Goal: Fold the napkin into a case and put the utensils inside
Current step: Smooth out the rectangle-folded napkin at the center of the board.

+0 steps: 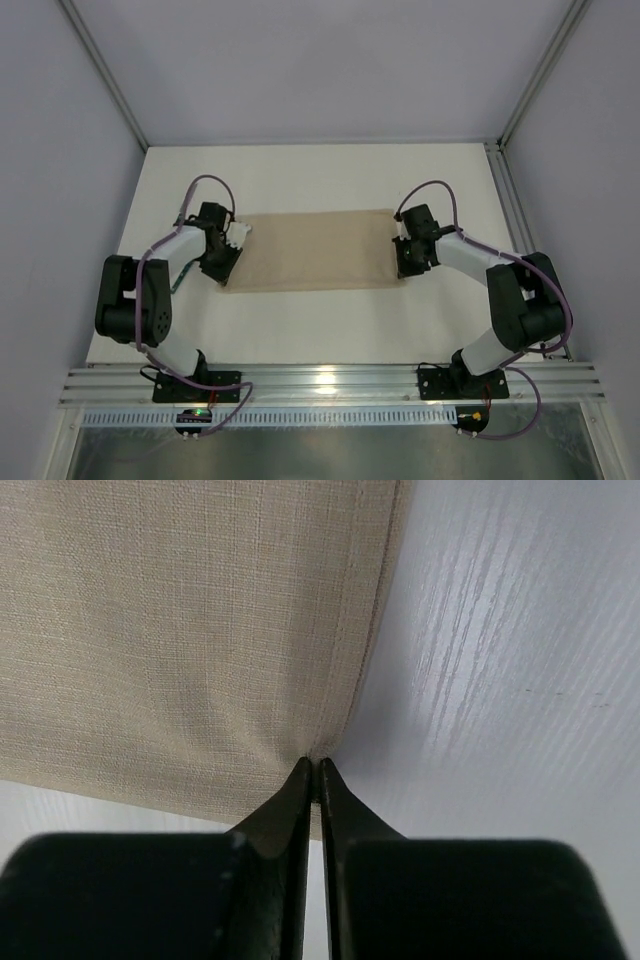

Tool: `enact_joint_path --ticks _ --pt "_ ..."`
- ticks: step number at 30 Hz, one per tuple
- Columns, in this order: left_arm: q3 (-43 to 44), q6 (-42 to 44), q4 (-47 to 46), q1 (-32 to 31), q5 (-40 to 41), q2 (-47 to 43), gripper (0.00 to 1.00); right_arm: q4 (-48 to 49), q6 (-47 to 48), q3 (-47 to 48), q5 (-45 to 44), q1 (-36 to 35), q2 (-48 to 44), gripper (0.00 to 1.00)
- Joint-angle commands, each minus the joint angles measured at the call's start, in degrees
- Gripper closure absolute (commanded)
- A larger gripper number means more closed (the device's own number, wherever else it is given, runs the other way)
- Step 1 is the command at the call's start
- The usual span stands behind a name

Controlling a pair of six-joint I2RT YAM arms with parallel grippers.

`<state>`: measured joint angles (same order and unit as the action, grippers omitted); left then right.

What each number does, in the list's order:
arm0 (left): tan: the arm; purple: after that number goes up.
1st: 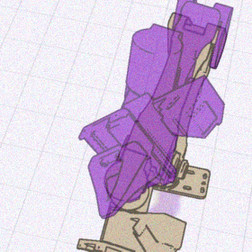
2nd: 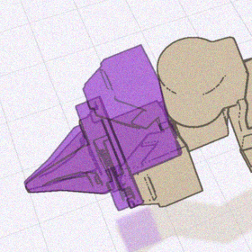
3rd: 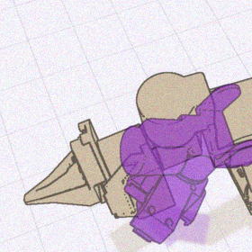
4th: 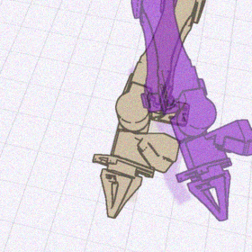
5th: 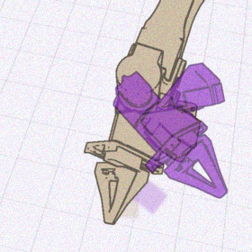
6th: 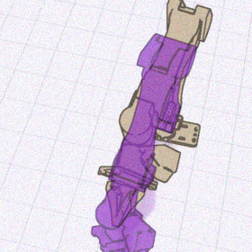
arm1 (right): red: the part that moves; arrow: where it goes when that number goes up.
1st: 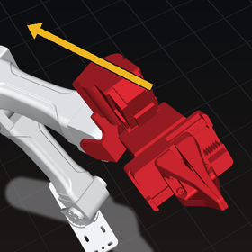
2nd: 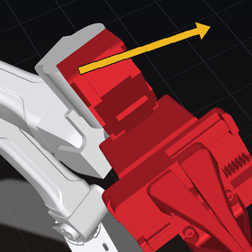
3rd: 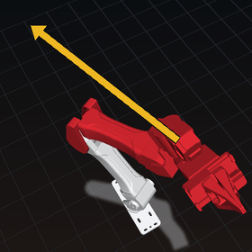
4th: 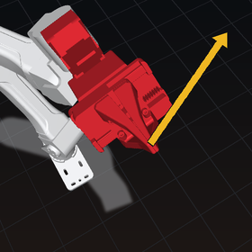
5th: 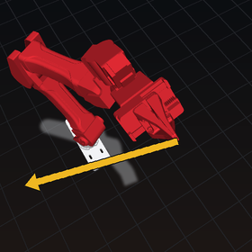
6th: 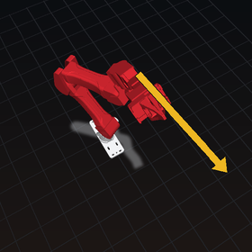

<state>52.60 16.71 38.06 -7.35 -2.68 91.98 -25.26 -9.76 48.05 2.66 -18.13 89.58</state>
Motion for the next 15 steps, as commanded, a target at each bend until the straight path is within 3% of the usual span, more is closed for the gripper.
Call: enact_joint_path --ticks 1,2,3,9,15 --pt "0.14 1.48 -0.10 0.24 -2.77 0.30 0.80 -0.93 -1.58 -2.00 3.32 -0.15 -0.45 0.94" --pt "0.05 1.92 0.60 0.24 -3.38 0.13 0.87 -1.11 -1.75 -2.52 3.58 -0.15 -1.07 0.96" --pt "-0.30 2.45 2.09 0.24 -4.52 -0.40 1.00 -1.11 -2.45 -3.05 4.98 -0.15 -1.77 0.96" --pt "-3.73 7.45 6.67 0.24 -6.55 -6.02 1.00 -2.95 -6.14 -8.58 8.59 -0.15 -10.64 0.96" --pt "-5.49 13.51 17.55 0.24 -12.26 -13.31 1.00 -5.77 -13.52 -13.78 11.40 -0.15 -24.07 0.93"
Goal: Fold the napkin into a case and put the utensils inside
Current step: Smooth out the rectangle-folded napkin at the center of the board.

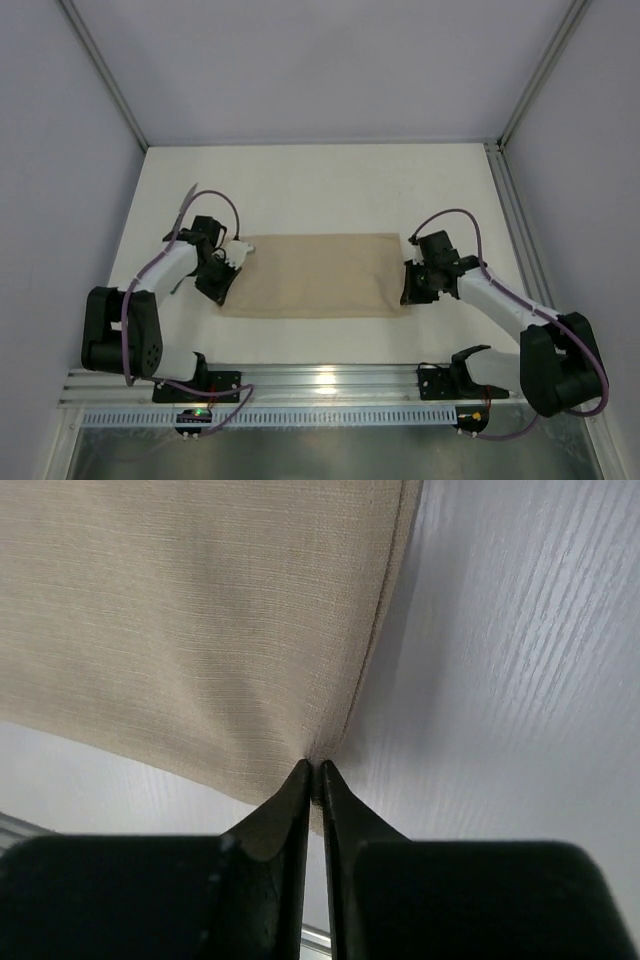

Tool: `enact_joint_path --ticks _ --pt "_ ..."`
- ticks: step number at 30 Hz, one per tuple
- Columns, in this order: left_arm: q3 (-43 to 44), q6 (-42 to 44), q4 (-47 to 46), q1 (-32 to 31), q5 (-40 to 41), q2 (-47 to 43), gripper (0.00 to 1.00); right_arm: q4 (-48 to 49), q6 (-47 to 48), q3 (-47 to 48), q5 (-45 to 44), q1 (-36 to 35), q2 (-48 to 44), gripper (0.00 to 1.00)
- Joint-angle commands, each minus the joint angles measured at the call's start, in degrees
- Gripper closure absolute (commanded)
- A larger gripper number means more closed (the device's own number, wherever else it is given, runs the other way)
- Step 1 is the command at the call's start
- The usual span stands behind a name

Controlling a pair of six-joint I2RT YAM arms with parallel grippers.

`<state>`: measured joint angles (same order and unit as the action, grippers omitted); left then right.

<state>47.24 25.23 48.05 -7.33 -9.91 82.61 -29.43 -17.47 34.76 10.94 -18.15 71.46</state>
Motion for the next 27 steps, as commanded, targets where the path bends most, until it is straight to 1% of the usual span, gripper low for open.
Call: enact_joint_path --ticks 1,2,4,5,6,8,9,10,11,12,13,14,15,16,17,18,19,21,22,23,25,26,27 --pt "-0.22 5.78 8.97 0.21 -5.29 -4.82 1.00 -2.12 -6.69 -0.23 3.82 -0.22 -7.03 0.87" --pt "-0.22 6.23 11.25 0.21 -4.42 -6.48 0.85 -3.60 -7.39 0.21 4.44 -0.13 -7.82 0.67" --pt "-0.14 6.49 12.06 0.21 -3.01 -8.07 0.62 -5.19 -7.49 2.40 3.04 -0.13 -10.28 0.64" --pt "0.56 6.49 11.89 0.39 -2.40 -9.64 0.48 -6.16 -7.23 3.46 0.60 -0.13 -10.99 0.62" --pt "1.26 6.49 11.54 0.74 -2.57 -10.27 0.45 -6.17 -6.35 4.69 -0.73 -0.22 -11.86 0.58" --pt "3.72 5.44 10.32 2.57 -3.88 -10.80 0.40 -5.56 -4.60 9.34 -4.41 -0.04 -11.35 0.55" --pt "7.13 4.83 9.87 3.28 -4.32 -10.19 0.40 -5.03 -2.41 11.10 -5.48 0.05 -10.47 0.54" --pt "8.99 3.35 9.35 4.07 -4.76 -9.40 0.40 -3.37 -1.08 14.33 -6.10 1.00 -7.68 0.55" --pt "10.75 2.46 8.47 4.78 -5.03 -8.35 0.40 -2.31 0.41 15.67 -6.02 1.01 -5.91 0.55" --pt "13.64 1.41 5.68 6.09 -4.68 -5.90 0.41 -1.08 1.90 17.16 -4.19 2.58 -3.81 0.56" --pt "14.71 -1.04 3.82 6.45 -4.24 -4.49 0.43 -0.11 4.53 20.05 -2.69 3.64 1.00 0.62" --pt "15.59 -2.28 1.63 6.72 -3.98 -2.91 0.49 2.07 5.77 21.39 -1.20 5.30 3.57 0.66" --pt "16.29 -3.51 -2.66 6.72 -3.80 0.50 0.52 2.88 6.83 22.70 -0.14 5.93 6.21 0.71" --pt "17.78 -4.48 -4.61 6.72 -3.80 2.45 0.55 3.41 8.58 25.33 -0.22 6.46 8.76 0.79" --pt "18.58 -6.14 -6.03 6.72 -3.89 4.38 0.62 4.20 9.21 26.66 -0.13 7.07 13.66 0.83" --pt "20.59 -6.77 -7.95 6.72 -4.06 8.49 0.67 4.38 9.82 29.37 0.65 8.30 15.97 0.86" --pt "21.56 -7.65 -8.84 6.72 -4.41 10.36 0.74 4.64 10.79 30.61 1.27 8.83 20.17 0.86" --pt "23.50 -7.83 -10.42 6.72 -4.94 13.88 0.74 4.82 11.85 33.86 1.98 9.45 23.27 0.85" --pt "25.07 -8.01 -10.87 6.72 -4.33 17.03 0.72 4.65 12.72 34.75 1.81 9.45 24.68 0.80" --pt "25.96 -8.44 -11.22 6.72 -3.98 18.45 0.70 4.65 13.08 35.28 1.89 9.45 26.69 0.78" --pt "27.54 -9.06 -12.53 6.72 -2.23 21.61 0.64 5.26 13.69 35.90 2.50 9.36 27.85 0.74" --pt "27.55 -9.41 -13.33 6.72 -1.78 22.24 0.63 5.52 14.39 35.81 2.51 9.36 28.29 0.71" --pt "27.46 -9.50 -14.21 6.72 -1.26 22.59 0.63 5.87 14.75 35.38 2.68 9.36 28.38 0.69"
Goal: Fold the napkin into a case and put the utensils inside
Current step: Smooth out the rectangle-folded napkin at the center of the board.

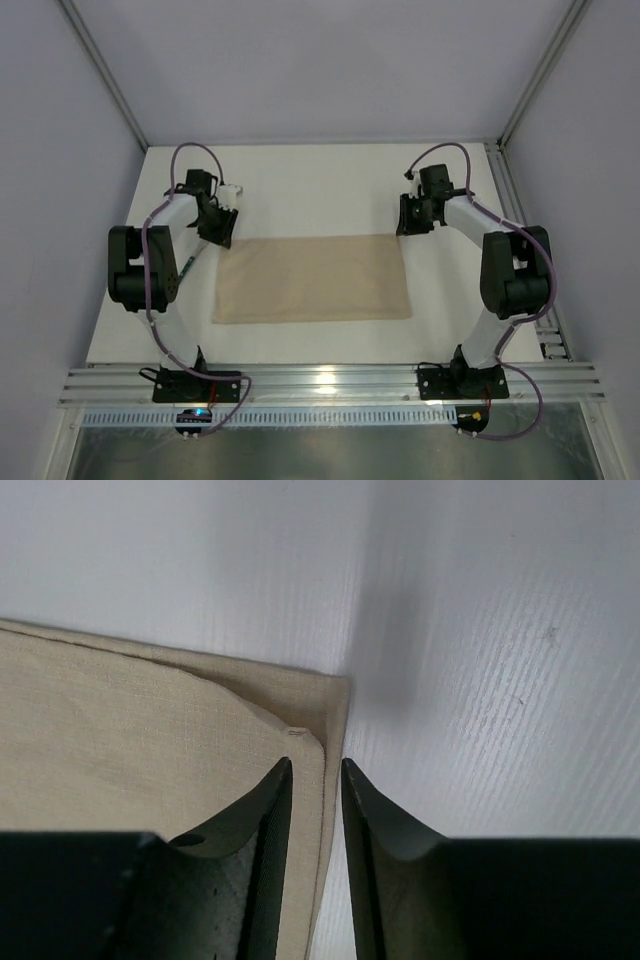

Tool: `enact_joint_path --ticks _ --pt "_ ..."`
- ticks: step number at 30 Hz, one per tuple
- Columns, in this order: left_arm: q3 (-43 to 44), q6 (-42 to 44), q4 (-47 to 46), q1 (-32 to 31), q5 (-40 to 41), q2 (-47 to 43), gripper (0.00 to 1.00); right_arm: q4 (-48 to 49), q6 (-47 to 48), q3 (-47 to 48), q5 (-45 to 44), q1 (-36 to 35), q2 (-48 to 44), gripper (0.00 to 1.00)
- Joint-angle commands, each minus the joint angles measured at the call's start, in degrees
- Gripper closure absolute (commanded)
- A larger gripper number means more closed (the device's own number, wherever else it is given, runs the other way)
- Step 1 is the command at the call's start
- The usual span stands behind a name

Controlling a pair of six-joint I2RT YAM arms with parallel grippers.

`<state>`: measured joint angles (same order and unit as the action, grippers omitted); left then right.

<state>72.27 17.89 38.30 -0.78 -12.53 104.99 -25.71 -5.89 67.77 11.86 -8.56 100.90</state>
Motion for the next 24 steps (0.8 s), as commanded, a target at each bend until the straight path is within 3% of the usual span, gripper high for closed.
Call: enact_joint_path --ticks 1,10,18,21,22,24 --pt "2.26 -2.16 -5.86 0.16 2.24 0.74 0.62 2.77 3.43 2.20 2.37 -0.15 -0.88 0.68" --pt "0.77 -0.75 -8.51 0.16 4.45 2.41 0.62 4.44 3.61 1.93 6.42 -0.23 3.77 0.66" --pt "-1.95 -0.93 -12.10 0.16 1.64 2.06 0.63 5.32 3.34 2.11 7.74 -0.32 6.15 0.66" --pt "-2.40 -0.93 -13.34 0.16 1.46 2.15 0.68 5.50 3.34 2.46 6.95 -0.23 6.94 0.77" --pt "-2.57 -0.93 -13.52 0.16 1.29 2.06 0.70 5.67 3.34 2.37 6.95 -0.23 6.85 0.86" --pt "-2.57 -0.58 -13.34 0.16 1.02 2.06 0.78 5.76 3.60 2.19 7.21 -0.23 6.42 0.93"
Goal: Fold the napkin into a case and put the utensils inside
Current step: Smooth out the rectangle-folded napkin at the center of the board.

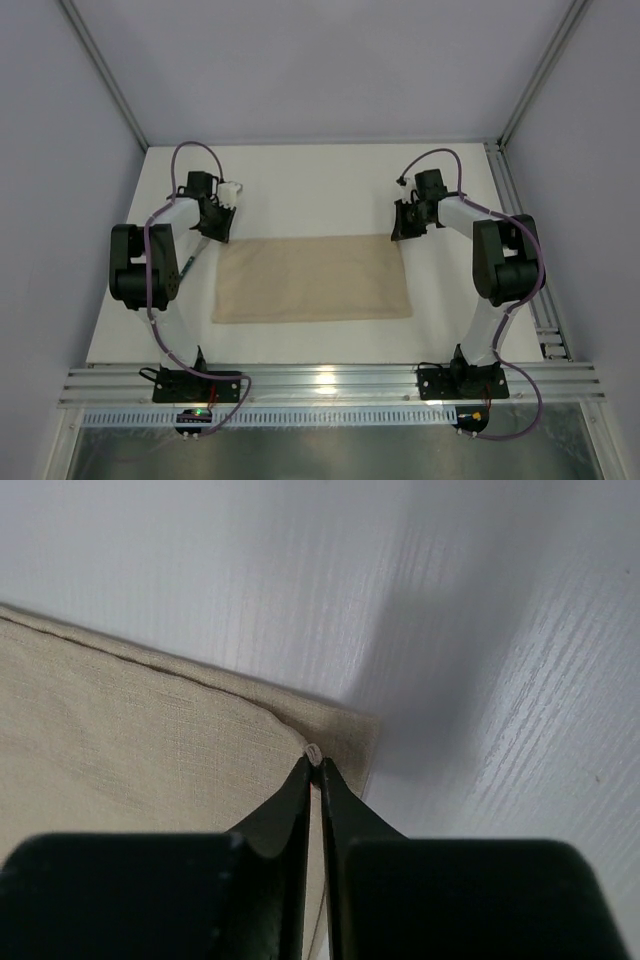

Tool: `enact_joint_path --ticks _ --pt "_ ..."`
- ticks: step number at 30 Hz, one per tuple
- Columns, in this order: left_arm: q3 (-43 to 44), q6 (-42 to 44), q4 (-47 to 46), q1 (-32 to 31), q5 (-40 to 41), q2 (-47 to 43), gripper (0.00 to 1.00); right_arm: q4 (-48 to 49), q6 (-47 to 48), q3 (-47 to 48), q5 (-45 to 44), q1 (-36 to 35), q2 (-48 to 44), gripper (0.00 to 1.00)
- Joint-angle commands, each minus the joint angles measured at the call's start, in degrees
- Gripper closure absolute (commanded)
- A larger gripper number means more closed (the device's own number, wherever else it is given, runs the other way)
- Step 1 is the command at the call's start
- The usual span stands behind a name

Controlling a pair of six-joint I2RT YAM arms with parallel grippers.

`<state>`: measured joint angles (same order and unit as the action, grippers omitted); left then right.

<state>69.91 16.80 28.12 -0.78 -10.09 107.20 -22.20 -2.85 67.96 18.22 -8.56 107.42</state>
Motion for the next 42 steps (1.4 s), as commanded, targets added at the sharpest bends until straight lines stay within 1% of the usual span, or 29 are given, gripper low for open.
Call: enact_joint_path --ticks 1,3,4,5,6,7,12,16,24,31,36,38,39,40,41,42 --pt "-0.30 0.60 -3.16 0.16 -1.77 -0.32 0.81 2.33 0.65 2.08 0.77 -0.15 -0.19 0.95" --pt "-0.21 1.13 -2.63 0.16 -2.13 -0.58 0.86 2.33 0.66 2.08 0.68 -0.23 -0.71 0.96" --pt "-0.21 1.13 -2.20 0.16 -2.30 -0.76 0.91 2.33 0.74 2.00 0.59 -0.23 -0.98 0.96" --pt "-0.13 1.22 -1.58 0.16 -2.48 -1.20 0.94 2.25 0.57 2.08 0.68 -0.15 -1.15 0.96" --pt "-0.12 1.31 -1.40 0.16 -2.48 -1.46 0.99 2.24 0.48 2.08 0.68 -0.23 -1.59 0.96" --pt "-0.12 1.48 -1.14 0.16 -2.39 -1.81 1.00 2.16 0.39 2.08 0.77 -0.23 -1.86 0.96" --pt "-0.47 0.96 -2.28 0.25 0.41 -4.01 1.00 1.89 -1.10 2.79 0.94 -0.15 -3.88 0.96" --pt "-0.65 -0.01 -3.68 0.51 0.77 -6.47 1.00 1.63 -2.51 3.66 0.07 -0.15 -5.72 0.96" --pt "-1.79 0.08 -5.18 0.51 2.09 -8.67 1.00 0.40 -3.65 4.72 -1.96 0.38 -5.29 0.96" --pt "-0.92 0.08 -5.09 0.51 1.47 -6.48 1.00 -0.13 -4.18 6.74 -3.10 0.82 -1.86 0.96" --pt "0.66 -0.01 -4.65 0.51 1.21 -3.75 1.00 -0.22 -4.79 8.50 -5.47 0.82 1.21 0.96" --pt "0.93 -0.10 -4.65 0.60 1.39 -3.05 1.00 -0.39 -4.88 9.11 -6.17 0.82 2.71 0.94" --pt "1.19 -0.01 -4.65 0.60 1.12 -2.35 0.98 -0.48 -5.14 9.38 -6.96 0.91 3.06 0.93" --pt "1.28 -0.01 -4.74 0.60 1.04 -2.00 0.95 -0.48 -5.15 9.38 -7.32 0.91 3.76 0.89" --pt "1.28 0.08 -4.74 0.60 0.60 -1.82 0.88 -0.39 -5.23 9.38 -7.49 0.91 3.94 0.86" --pt "1.28 0.25 -4.83 0.51 0.77 -1.47 0.82 -0.39 -5.23 9.38 -7.84 0.82 4.12 0.74"
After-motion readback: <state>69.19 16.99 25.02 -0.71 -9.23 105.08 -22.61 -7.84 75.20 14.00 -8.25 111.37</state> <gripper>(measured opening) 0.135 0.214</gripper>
